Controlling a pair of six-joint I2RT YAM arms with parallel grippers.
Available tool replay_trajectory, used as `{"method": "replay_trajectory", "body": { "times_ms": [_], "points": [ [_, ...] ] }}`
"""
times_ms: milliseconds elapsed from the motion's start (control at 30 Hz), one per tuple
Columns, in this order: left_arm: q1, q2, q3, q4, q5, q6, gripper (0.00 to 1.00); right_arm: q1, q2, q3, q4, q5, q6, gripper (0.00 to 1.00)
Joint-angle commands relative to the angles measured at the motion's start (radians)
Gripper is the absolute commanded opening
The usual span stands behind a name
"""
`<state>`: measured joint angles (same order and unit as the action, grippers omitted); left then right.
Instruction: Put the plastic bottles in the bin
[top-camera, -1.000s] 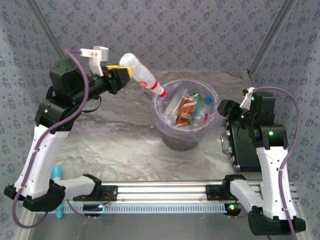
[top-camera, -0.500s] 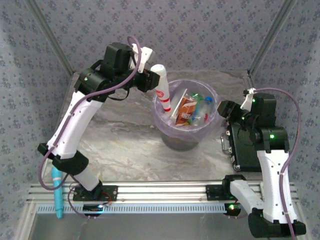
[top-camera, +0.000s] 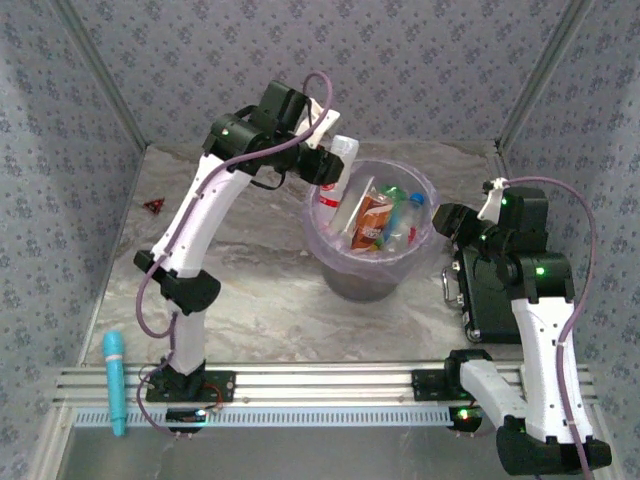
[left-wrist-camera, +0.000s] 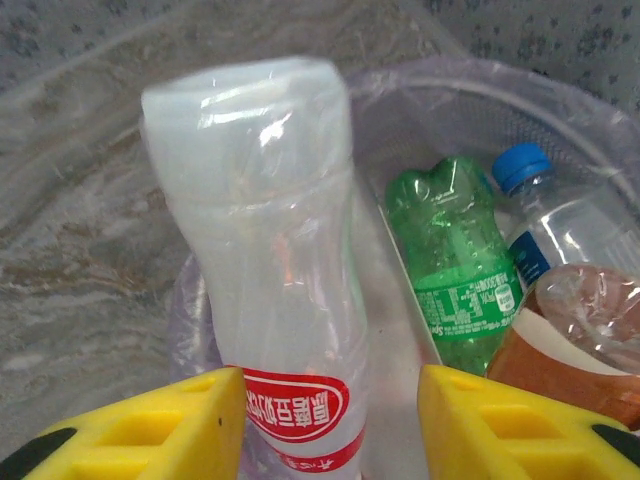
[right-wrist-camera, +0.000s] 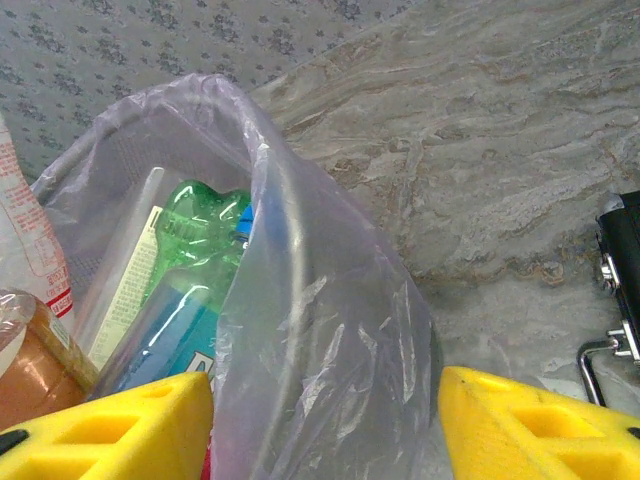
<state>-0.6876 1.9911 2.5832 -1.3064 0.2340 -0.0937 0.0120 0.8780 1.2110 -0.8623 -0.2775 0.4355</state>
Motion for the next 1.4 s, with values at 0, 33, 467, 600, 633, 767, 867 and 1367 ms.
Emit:
{"method": "replay_trajectory", "body": {
  "times_ms": [0, 33, 467, 600, 633, 767, 867, 1367],
  "points": [
    [-0.003, 0.006, 0.045, -0.042, 0.042, 0.020, 0.50, 0.004, 0.002, -0.008, 0.017, -0.014, -0.020, 0.63],
    [-0.003, 0.008, 0.045, -0.034, 0.042, 0.017, 0.50, 0.005, 0.003, -0.010, 0.019, -0.015, -0.019, 0.63],
    [0.094, -0.232, -0.394, 0.585, -0.068, -0.245, 0.54, 0.005, -0.009, -0.010, 0.007, -0.012, -0.014, 0.63],
    [0.097, -0.178, -0.388, 0.667, -0.006, -0.277, 0.54, 0.006, -0.007, -0.010, 0.008, -0.016, -0.010, 0.63],
    [0.096, -0.154, -0.371, 0.671, 0.003, -0.288, 0.54, 0.006, -0.007, -0.010, 0.007, -0.018, -0.009, 0.63],
    [0.087, -0.067, -0.298, 0.667, 0.041, -0.306, 0.53, 0.008, -0.011, -0.010, 0.002, -0.017, -0.006, 0.63],
    [0.064, -0.017, -0.259, 0.645, 0.058, -0.305, 0.49, 0.009, -0.016, -0.010, -0.006, -0.012, -0.007, 0.63],
    [-0.033, -0.017, -0.446, 0.647, 0.063, -0.282, 0.39, 0.022, -0.013, -0.065, 0.050, -0.047, 0.031, 0.63]
  ]
}}
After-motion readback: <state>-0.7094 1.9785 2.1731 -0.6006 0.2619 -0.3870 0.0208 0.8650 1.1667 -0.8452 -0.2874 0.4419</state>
